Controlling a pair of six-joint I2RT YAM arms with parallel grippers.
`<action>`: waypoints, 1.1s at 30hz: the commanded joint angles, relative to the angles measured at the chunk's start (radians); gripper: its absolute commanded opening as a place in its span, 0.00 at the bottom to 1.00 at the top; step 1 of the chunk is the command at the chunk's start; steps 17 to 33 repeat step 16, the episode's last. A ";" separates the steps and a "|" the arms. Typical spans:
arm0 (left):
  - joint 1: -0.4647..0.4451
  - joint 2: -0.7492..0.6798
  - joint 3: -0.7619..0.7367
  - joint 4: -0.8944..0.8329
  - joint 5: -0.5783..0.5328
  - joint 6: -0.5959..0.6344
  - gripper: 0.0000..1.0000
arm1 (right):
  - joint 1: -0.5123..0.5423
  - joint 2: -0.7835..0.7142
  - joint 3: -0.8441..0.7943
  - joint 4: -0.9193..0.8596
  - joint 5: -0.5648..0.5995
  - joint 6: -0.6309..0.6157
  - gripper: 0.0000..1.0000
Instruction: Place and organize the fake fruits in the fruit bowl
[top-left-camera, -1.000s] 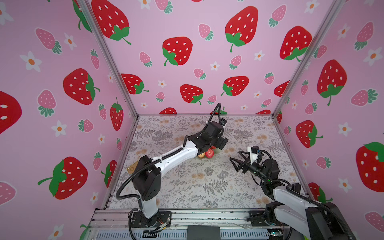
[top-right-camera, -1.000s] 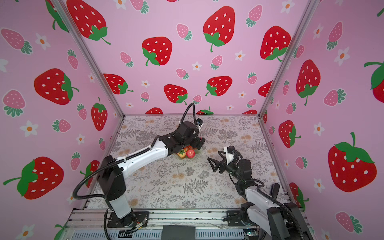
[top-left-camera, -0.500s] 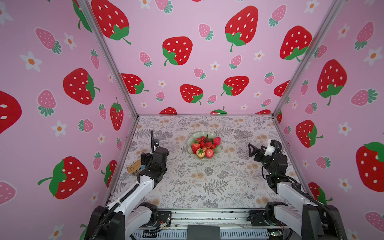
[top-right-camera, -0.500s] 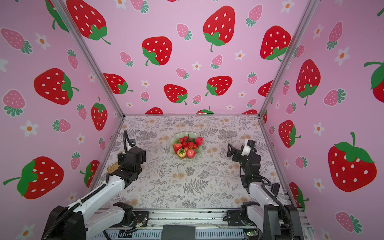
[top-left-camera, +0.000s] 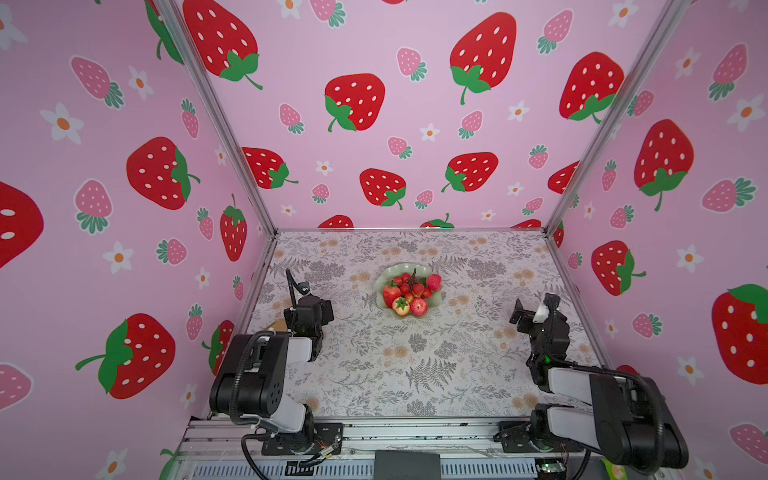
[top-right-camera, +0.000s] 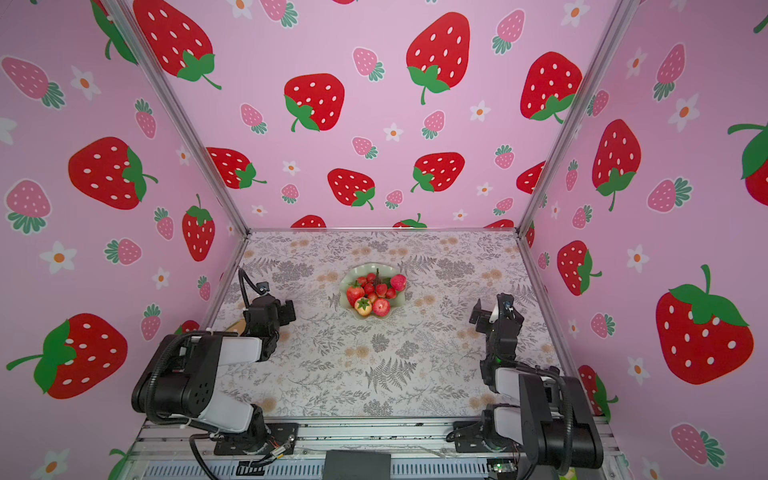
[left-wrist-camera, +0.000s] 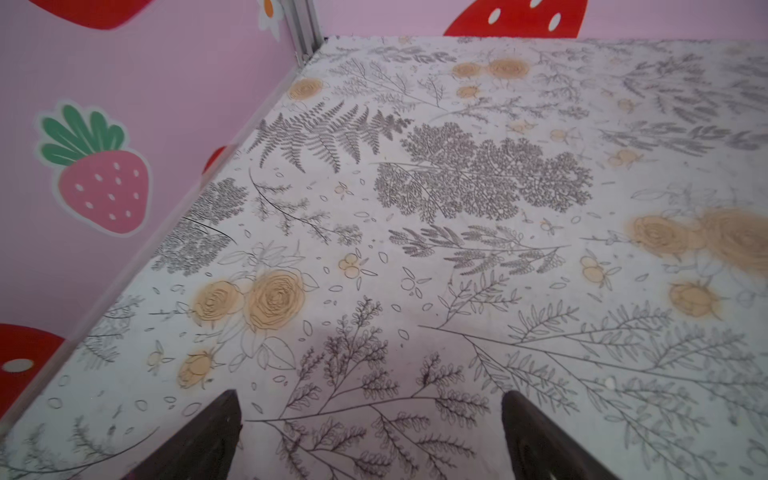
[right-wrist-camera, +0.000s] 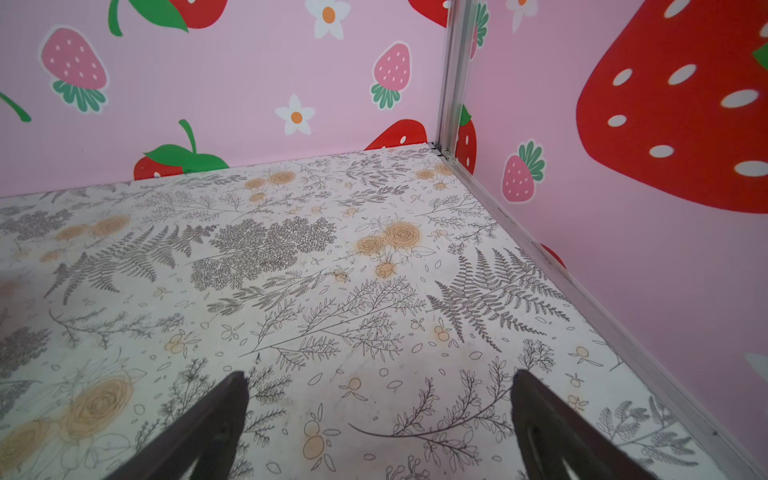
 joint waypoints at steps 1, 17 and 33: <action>0.005 0.001 0.016 0.142 0.047 -0.012 0.99 | -0.010 0.130 0.004 0.316 -0.057 -0.063 0.99; 0.003 -0.007 0.025 0.108 0.045 -0.006 0.99 | 0.027 0.260 0.158 0.152 -0.137 -0.147 0.99; 0.003 -0.007 0.025 0.108 0.045 -0.006 0.99 | 0.027 0.260 0.158 0.152 -0.137 -0.147 0.99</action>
